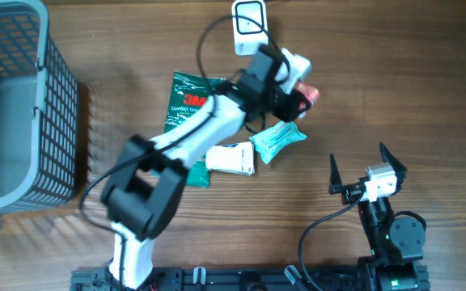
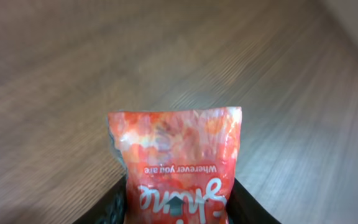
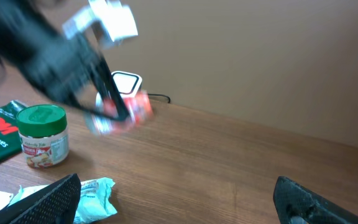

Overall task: Scan the item barcode
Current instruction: 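Carry the red Kleenex pack right of the wipes and release it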

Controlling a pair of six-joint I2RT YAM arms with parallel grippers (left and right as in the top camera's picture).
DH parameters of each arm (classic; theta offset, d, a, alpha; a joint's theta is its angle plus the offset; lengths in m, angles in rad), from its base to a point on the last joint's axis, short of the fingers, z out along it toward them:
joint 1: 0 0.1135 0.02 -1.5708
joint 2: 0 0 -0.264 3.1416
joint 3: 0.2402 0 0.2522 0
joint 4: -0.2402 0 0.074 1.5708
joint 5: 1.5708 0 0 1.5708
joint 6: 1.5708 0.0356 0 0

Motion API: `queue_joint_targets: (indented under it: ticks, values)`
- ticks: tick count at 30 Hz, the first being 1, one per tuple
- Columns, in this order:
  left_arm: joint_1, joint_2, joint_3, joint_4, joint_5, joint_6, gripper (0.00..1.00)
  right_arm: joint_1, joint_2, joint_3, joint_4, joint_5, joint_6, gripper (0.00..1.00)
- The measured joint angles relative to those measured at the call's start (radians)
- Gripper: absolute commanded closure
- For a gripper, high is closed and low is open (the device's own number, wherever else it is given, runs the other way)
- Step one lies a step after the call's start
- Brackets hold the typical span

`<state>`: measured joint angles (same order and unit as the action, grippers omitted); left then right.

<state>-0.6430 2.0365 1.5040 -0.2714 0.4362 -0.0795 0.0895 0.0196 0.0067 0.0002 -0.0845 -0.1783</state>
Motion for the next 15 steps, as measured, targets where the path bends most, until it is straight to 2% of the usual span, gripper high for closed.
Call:
queue_joint_targets:
  ticks: [1,2,3,4,11,15]
  values:
    - [-0.019,0.043,0.0,0.012,-0.024,0.0,0.55,0.0,0.0,0.0,0.0,0.0,0.0,0.0]
    - [-0.027,0.062,0.0,0.019,-0.032,0.003,0.45,0.0,0.0,0.0,0.0,0.0,0.0,0.0]
    - [-0.04,0.089,0.0,0.037,-0.054,0.002,0.15,0.0,0.0,0.0,0.0,0.0,0.0,0.0]
    - [-0.047,0.104,0.0,0.04,-0.064,0.01,0.0,0.0,0.0,0.0,0.0,0.0,0.0,0.0]
    - [-0.07,0.13,-0.001,0.02,-0.158,0.014,0.0,0.0,0.0,0.0,0.0,0.0,0.0,0.0]
    - [-0.069,0.027,-0.004,-0.06,-0.238,0.046,0.0,0.0,0.0,0.0,0.0,0.0,0.0,0.0]
